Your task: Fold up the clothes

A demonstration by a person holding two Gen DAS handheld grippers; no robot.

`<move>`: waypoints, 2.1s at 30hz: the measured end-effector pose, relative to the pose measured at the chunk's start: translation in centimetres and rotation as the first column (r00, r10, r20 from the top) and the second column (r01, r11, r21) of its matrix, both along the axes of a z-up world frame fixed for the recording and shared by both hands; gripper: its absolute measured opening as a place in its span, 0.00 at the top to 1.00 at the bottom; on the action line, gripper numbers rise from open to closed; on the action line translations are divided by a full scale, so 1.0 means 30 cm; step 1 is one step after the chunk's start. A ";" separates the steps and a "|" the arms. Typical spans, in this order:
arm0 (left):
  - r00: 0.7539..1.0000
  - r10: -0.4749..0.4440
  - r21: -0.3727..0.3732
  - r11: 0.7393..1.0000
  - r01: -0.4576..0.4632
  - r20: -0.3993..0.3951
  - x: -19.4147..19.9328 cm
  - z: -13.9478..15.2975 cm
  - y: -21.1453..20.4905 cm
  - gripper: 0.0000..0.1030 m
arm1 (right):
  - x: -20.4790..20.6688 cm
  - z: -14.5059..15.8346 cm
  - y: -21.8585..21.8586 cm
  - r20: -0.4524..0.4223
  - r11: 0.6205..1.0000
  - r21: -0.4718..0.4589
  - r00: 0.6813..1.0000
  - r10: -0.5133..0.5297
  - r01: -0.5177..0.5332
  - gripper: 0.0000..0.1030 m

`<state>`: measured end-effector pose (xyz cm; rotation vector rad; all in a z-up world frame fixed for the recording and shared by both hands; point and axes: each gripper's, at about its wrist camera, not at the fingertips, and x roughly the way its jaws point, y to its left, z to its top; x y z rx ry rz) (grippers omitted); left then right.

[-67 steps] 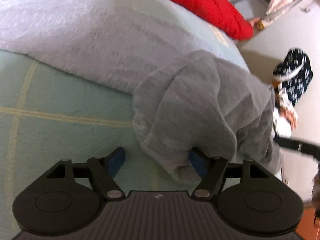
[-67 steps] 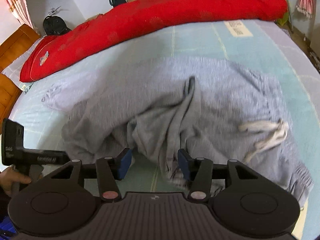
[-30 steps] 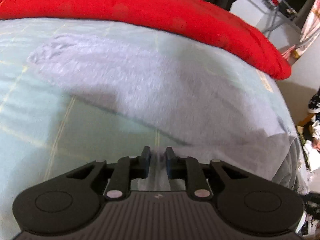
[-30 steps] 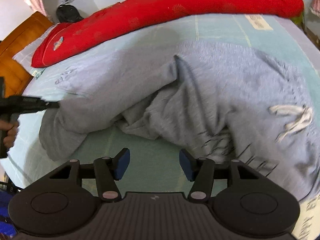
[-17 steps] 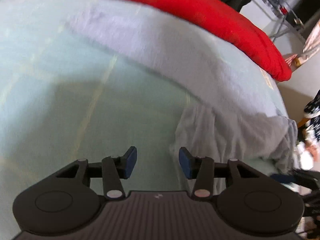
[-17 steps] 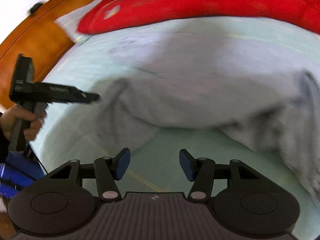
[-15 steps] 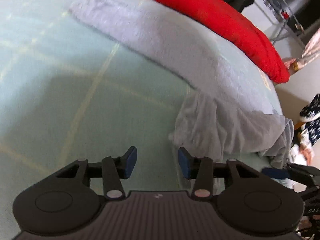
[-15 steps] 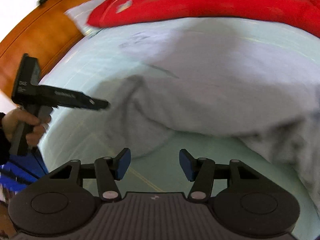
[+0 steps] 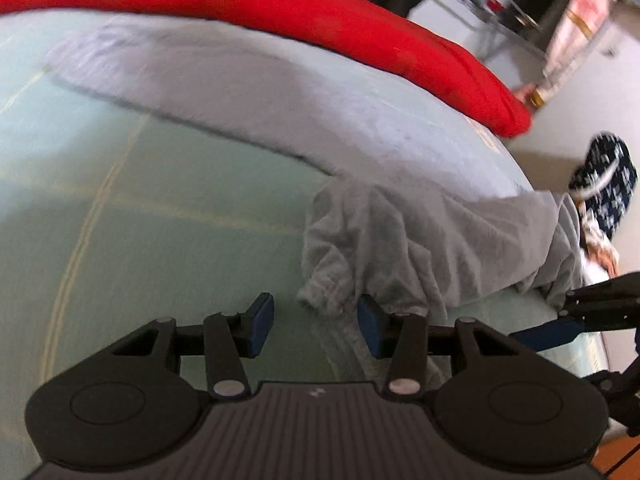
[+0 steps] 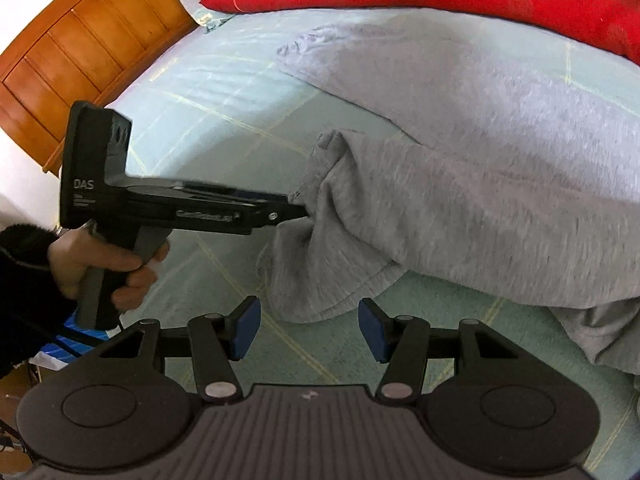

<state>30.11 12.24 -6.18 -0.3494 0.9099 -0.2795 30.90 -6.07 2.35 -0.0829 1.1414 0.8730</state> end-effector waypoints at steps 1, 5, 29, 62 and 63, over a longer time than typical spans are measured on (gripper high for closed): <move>1.000 -0.021 -0.007 1.000 0.021 0.009 0.008 -0.004 -0.005 0.61 | 0.002 -0.004 0.000 -0.003 1.000 -0.002 1.000 -0.004 0.004 0.42; 0.998 -0.048 -0.089 0.995 0.051 0.031 0.014 0.018 -0.006 0.89 | -0.004 -0.016 0.002 -0.014 1.000 0.000 1.000 -0.020 0.020 0.42; 0.854 0.498 -0.110 0.850 -0.515 -0.152 -0.182 0.099 0.465 0.64 | -0.022 -0.018 0.019 -0.040 1.000 -0.009 0.999 0.001 -0.001 0.41; 0.785 0.575 -0.130 0.781 -0.610 -0.232 -0.368 0.231 0.567 0.89 | -0.017 -0.030 0.040 -0.077 1.000 -0.001 0.997 -0.005 0.005 0.40; 0.780 0.581 -0.107 0.781 -0.615 -0.232 -0.376 0.242 0.579 0.89 | -0.021 -0.027 0.042 -0.083 1.000 0.001 0.997 0.006 -0.006 0.40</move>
